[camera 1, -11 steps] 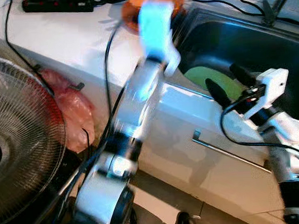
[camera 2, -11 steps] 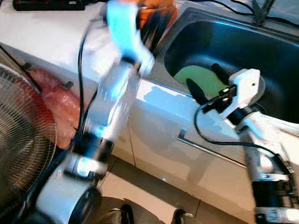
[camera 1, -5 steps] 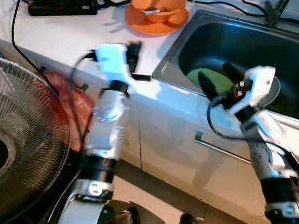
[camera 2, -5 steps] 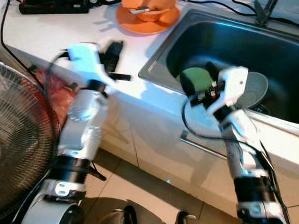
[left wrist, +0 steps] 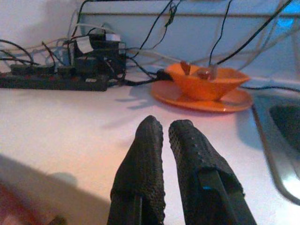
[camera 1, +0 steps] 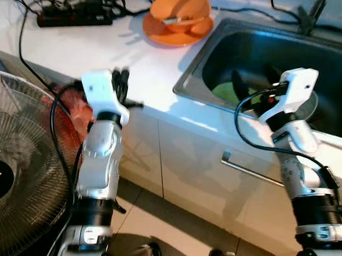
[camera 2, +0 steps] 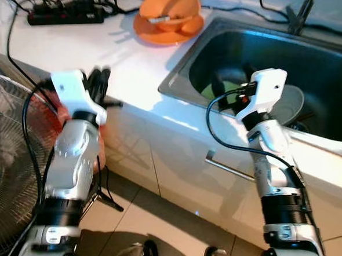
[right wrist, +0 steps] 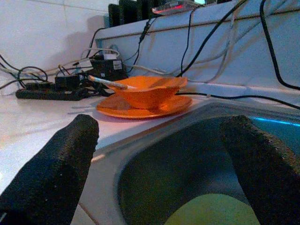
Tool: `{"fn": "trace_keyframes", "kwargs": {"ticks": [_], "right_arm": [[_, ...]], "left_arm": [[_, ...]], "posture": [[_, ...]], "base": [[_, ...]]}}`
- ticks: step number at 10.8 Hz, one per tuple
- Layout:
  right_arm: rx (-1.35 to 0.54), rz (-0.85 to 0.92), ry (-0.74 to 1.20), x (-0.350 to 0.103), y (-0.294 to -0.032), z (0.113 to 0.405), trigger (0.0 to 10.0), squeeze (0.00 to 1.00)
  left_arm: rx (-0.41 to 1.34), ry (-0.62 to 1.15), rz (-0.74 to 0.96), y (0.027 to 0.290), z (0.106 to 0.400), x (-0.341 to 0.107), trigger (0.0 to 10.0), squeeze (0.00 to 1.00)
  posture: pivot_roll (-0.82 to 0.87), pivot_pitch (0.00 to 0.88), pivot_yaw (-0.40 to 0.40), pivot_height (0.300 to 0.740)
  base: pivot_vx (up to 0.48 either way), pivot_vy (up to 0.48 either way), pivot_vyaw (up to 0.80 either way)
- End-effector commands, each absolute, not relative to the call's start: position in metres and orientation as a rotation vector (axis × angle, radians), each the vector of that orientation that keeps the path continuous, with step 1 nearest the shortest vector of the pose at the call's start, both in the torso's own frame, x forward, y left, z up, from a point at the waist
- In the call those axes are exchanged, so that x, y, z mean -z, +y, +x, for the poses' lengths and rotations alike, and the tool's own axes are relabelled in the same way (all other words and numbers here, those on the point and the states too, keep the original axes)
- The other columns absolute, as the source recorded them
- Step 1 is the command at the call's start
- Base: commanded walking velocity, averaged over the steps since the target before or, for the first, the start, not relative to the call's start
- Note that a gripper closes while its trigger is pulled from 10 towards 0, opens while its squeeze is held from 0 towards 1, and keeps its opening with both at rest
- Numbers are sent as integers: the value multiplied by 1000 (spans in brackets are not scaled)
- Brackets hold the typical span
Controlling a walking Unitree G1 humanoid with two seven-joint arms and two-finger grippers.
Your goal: Kitchen organization
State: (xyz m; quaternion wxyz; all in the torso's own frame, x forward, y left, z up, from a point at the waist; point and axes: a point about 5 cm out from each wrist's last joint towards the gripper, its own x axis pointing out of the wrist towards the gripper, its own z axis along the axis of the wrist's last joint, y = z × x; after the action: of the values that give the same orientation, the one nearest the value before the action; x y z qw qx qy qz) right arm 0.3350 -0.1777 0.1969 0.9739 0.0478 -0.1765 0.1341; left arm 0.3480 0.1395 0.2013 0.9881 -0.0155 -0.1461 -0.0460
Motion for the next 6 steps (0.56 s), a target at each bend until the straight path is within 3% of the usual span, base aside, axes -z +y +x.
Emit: {"fn": "trace_keyframes", "kwargs": {"ticks": [1,2,6], "right_arm": [[-255,99,-359,-194,-179,334,10000,0],[-248,103,-357,-194,-179,335,10000,0],[-248,114,-360,-195,-174,339,10000,0]], "left_arm": [[70,-275,-34,140,345,-194,10000,0],[69,-279,-50,139,345,-195,10000,1000],[79,-303,-55,134,344,-200,10000,1000]], "posture": [[43,69,9,740],[43,69,9,740],[50,52,0,740]], "base": [[0,0,0],[0,0,0],[0,0,0]]}}
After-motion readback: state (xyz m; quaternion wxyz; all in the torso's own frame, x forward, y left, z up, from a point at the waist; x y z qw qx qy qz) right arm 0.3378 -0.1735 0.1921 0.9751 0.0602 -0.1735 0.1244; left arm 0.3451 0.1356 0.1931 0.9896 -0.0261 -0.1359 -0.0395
